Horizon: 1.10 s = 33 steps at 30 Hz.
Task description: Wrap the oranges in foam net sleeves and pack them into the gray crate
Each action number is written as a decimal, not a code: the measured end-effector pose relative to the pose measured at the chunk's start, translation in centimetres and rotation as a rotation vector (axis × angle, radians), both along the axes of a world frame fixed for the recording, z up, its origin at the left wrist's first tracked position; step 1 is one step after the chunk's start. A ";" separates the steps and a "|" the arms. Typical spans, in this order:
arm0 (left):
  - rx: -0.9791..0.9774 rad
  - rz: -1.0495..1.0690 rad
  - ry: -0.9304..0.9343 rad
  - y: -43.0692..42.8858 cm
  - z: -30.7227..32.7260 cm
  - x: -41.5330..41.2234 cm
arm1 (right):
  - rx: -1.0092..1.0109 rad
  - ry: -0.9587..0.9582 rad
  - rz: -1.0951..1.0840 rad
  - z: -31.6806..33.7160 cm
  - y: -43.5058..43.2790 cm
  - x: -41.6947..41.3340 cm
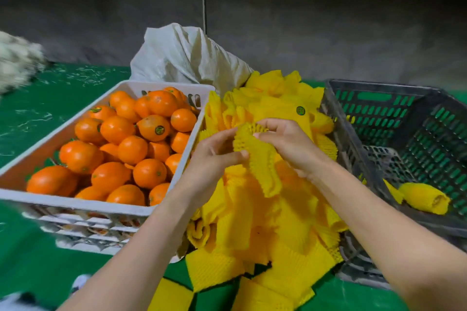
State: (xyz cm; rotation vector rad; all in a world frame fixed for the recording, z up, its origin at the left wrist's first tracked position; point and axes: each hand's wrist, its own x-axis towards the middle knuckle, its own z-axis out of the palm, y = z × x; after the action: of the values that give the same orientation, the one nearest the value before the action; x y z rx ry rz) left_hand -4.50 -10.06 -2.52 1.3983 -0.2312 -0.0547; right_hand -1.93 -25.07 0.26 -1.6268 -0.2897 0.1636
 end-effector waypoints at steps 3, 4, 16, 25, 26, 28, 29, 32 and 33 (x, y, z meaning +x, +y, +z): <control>0.122 0.086 0.017 3.2 0.1 1.0 | 0.140 0.072 -0.176 -0.3 1.9 0.9; 0.142 0.052 0.027 4.4 0.3 1.5 | 0.152 0.080 -0.216 -0.3 2.5 1.1; 1.354 0.709 -0.009 14.5 -4.3 11.3 | 0.056 0.118 -0.236 -1.5 4.6 2.2; 0.645 0.470 -0.254 12.3 -1.1 8.2 | -0.008 0.146 -0.206 -1.2 3.6 2.0; 0.506 0.334 -0.233 11.5 -0.2 7.3 | -0.002 0.157 -0.191 -1.1 3.5 2.1; 0.277 0.110 -0.140 9.8 0.8 5.6 | -0.026 0.158 -0.146 -0.8 3.3 2.2; 0.196 0.043 -0.091 9.0 1.0 4.9 | -0.049 0.152 -0.115 -0.7 3.0 2.1; -0.005 -0.049 0.065 6.6 1.0 3.4 | 0.001 0.166 -0.048 -0.4 2.2 1.4; -0.059 -0.055 0.117 5.9 0.8 3.1 | 0.032 0.174 -0.044 -0.3 1.8 1.1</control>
State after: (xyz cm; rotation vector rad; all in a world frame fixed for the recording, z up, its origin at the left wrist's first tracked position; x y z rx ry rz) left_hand -1.36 -4.18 -1.69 1.3249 -0.1728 -0.1735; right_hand -0.86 -23.24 -0.01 -1.5751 -0.1225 0.2640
